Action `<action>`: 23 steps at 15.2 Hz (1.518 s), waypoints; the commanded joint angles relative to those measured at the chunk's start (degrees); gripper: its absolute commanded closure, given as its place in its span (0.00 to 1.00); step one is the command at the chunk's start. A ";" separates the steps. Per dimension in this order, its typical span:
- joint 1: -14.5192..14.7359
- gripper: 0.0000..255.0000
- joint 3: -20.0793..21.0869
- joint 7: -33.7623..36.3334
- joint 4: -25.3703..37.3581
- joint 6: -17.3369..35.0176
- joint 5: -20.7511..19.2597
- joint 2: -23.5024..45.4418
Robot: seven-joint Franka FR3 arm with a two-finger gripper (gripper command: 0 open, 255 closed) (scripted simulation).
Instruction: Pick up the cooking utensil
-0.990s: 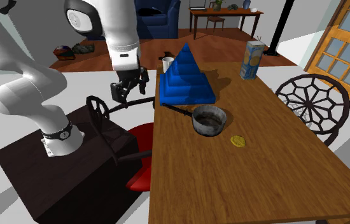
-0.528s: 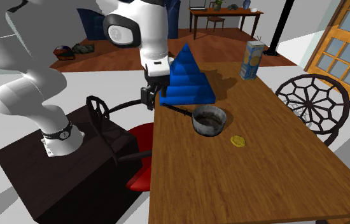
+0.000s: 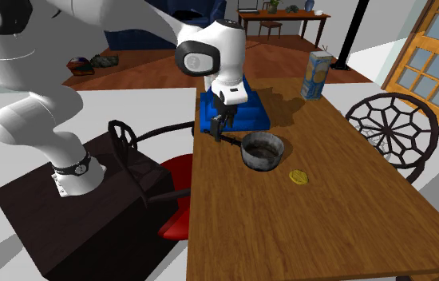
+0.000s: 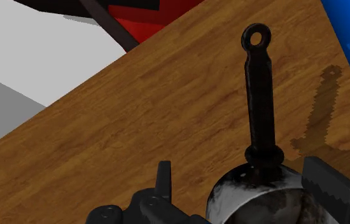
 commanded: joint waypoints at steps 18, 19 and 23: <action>4.49 1.00 -0.48 5.43 6.92 4.95 -7.14 13.06; 4.48 1.00 -0.48 5.42 6.90 4.95 -7.14 13.06; 4.49 1.00 -0.48 5.43 6.87 4.97 -7.14 13.05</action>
